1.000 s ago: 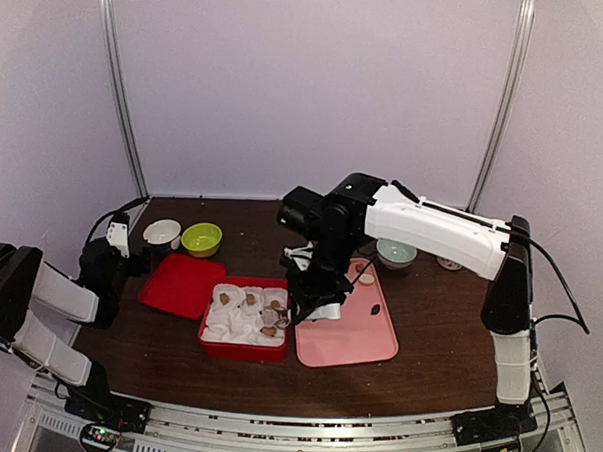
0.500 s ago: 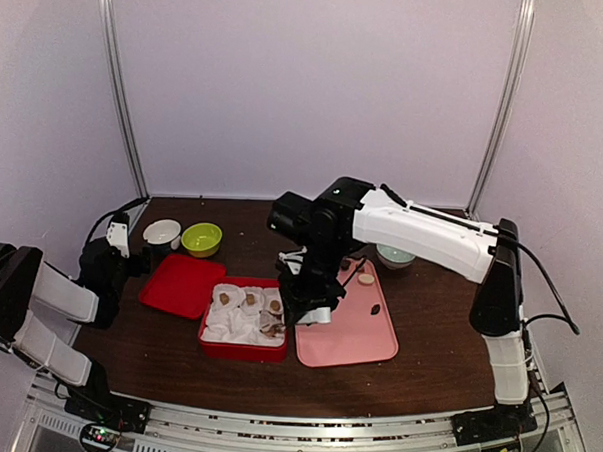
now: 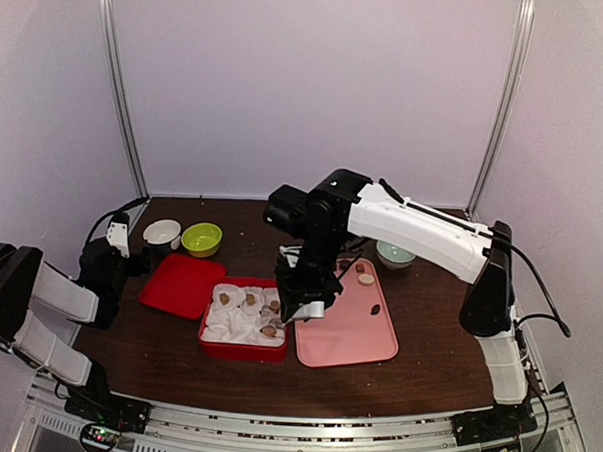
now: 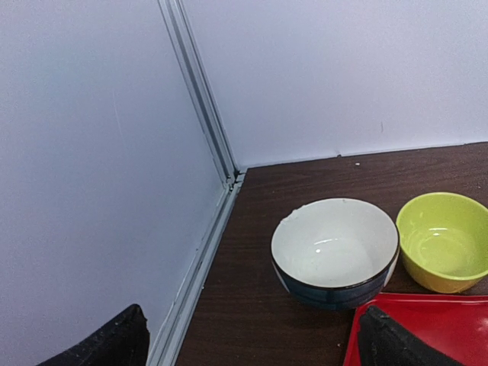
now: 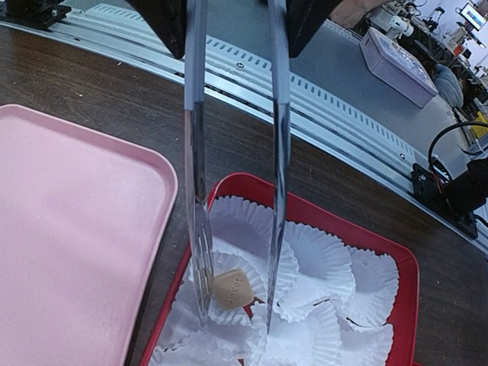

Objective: Pack the chocolate
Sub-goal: Pick up the fake chocolate from the empty pocket of the box.

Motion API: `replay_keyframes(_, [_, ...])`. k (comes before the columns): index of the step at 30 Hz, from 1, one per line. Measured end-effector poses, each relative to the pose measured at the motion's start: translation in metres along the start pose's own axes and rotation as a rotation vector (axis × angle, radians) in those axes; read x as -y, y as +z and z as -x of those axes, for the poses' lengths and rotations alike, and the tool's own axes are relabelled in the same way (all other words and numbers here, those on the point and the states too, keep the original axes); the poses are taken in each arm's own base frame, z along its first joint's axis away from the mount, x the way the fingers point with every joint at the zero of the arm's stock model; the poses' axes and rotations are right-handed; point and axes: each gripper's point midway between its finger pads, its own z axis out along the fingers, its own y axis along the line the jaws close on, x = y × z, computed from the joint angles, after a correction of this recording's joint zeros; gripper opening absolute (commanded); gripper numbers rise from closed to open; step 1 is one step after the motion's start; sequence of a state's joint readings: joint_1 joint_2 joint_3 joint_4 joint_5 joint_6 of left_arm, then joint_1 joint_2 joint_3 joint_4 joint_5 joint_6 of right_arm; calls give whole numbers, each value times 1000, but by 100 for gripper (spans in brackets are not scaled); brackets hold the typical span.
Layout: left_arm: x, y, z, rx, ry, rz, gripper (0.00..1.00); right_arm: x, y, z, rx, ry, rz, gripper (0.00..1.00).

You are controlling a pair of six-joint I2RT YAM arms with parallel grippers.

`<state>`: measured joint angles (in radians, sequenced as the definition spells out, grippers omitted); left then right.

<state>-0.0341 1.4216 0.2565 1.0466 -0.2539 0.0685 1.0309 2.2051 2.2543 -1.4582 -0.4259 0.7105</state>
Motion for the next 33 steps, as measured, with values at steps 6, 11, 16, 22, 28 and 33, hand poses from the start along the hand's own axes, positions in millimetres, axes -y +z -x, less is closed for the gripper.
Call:
replay_keyframes(6, [0, 0, 0, 0, 0, 0, 98, -2, 0, -10, -52, 77, 16, 38])
replay_keyframes(11, [0, 0, 0, 0, 0, 0, 98, -10, 0, -14, -83, 141, 61, 39])
replay_keyframes(16, [0, 0, 0, 0, 0, 0, 98, -15, 3, -12, -94, 199, 92, 39])
replay_keyframes(22, [0, 0, 0, 0, 0, 0, 98, -18, 1, -3, -81, 275, 121, 39])
replay_keyframes(28, [0, 0, 0, 0, 0, 0, 98, -16, 2, 2, -79, 373, 125, 40])
replay_keyframes(33, [0, 0, 0, 0, 0, 0, 98, -14, 14, 2, -105, 450, 139, 40])
